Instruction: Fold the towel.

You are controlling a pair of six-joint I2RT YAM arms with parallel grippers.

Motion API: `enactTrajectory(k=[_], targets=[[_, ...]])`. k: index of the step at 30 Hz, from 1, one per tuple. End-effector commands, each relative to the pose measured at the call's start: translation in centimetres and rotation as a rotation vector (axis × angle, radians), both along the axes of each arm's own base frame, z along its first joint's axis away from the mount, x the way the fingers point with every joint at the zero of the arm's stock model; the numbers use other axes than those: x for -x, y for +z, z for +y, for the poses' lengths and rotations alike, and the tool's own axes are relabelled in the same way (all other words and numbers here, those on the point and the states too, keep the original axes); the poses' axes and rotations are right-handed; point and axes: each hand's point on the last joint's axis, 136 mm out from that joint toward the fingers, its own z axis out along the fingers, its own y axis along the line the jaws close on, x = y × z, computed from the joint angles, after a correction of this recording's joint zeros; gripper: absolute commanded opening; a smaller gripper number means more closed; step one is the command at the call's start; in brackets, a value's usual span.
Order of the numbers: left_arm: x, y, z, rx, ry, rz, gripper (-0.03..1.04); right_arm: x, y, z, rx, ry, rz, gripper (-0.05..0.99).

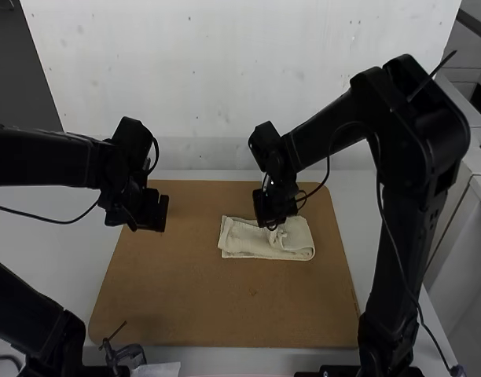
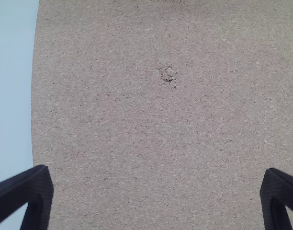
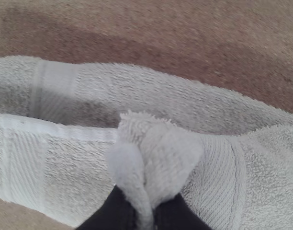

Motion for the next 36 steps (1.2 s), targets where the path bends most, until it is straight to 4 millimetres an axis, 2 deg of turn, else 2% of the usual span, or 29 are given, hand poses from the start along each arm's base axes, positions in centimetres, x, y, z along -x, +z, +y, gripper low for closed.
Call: enactTrajectory(k=[1, 4, 11, 21, 28, 29, 32, 33, 36], targets=[[-0.3, 1.0, 0.3, 0.001, -0.006, -0.038, 0.97, -1.4, 0.8, 2.1, -0.004, -0.053, -0.046, 0.02], [-0.4, 1.2, 0.5, -0.001, -0.002, -0.043, 0.97, -1.5, 0.4, 3.6, 0.005, -0.039, -0.048, 0.02], [-0.3, 0.8, 0.8, -0.005, -0.006, -0.036, 0.97, -2.0, 1.1, 6.8, -0.002, -0.006, -0.070, 0.02], [-0.1, 0.3, 1.2, -0.006, 0.004, -0.030, 0.96, -1.9, 0.4, 9.7, 0.011, 0.030, -0.068, 0.02], [-0.1, 0.0, 1.2, 0.015, 0.006, -0.026, 0.96, -1.3, -0.1, 10.4, 0.022, 0.042, -0.053, 0.02], [-0.1, -0.1, 1.3, 0.014, 0.005, -0.026, 0.96, -1.5, 0.2, 10.4, 0.016, 0.039, -0.057, 0.09], [0.0, -0.3, 1.3, 0.013, 0.006, -0.023, 0.96, -1.9, 2.3, 10.6, -0.024, 0.034, -0.088, 0.44], [0.0, -0.5, 1.3, 0.012, 0.006, -0.019, 0.96, -2.0, 3.3, 10.7, -0.037, 0.038, -0.104, 0.47], [0.0, -0.5, 1.4, 0.012, 0.008, -0.019, 0.96, -2.8, 7.0, 10.6, -0.100, 0.027, -0.160, 0.47]])
